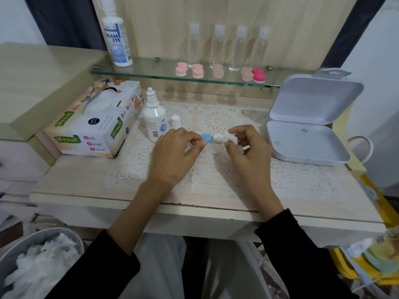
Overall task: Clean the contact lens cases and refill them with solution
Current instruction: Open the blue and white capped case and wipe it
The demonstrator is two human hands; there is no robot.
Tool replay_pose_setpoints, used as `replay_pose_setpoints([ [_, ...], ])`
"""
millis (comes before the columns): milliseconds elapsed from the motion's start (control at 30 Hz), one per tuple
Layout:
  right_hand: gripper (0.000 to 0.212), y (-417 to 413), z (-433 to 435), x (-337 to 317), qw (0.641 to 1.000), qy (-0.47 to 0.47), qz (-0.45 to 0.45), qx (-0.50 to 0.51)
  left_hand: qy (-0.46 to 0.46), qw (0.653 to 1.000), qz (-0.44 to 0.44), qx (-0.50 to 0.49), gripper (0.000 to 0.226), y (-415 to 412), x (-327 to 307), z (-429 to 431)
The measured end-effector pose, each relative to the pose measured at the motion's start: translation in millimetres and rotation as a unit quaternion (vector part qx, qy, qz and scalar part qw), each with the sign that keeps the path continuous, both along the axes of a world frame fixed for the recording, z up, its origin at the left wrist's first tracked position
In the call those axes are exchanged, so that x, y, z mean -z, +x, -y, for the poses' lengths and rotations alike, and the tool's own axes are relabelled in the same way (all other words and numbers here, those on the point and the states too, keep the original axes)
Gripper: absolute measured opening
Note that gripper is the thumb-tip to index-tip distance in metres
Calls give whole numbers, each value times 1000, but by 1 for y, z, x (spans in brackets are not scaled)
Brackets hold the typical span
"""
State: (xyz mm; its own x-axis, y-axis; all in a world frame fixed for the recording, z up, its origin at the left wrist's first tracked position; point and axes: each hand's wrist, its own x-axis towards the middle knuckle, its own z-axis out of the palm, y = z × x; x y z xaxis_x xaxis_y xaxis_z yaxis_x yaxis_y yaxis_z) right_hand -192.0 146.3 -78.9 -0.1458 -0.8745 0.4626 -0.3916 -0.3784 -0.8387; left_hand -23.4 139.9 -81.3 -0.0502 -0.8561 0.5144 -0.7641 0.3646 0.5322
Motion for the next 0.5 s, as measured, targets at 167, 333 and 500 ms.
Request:
replay_pose_setpoints([
  [167,22,4,-6,-5,996,-51,-58,-53,8,998,-54,18,14,5,-4,0],
  [333,19,11,-17,-11,990,-71,-64,-102,23,997,-53,43,14,20,-17,-7],
  [500,21,36,-40,-10,984,-84,-43,-152,18,998,-43,37,14,58,-23,-23],
])
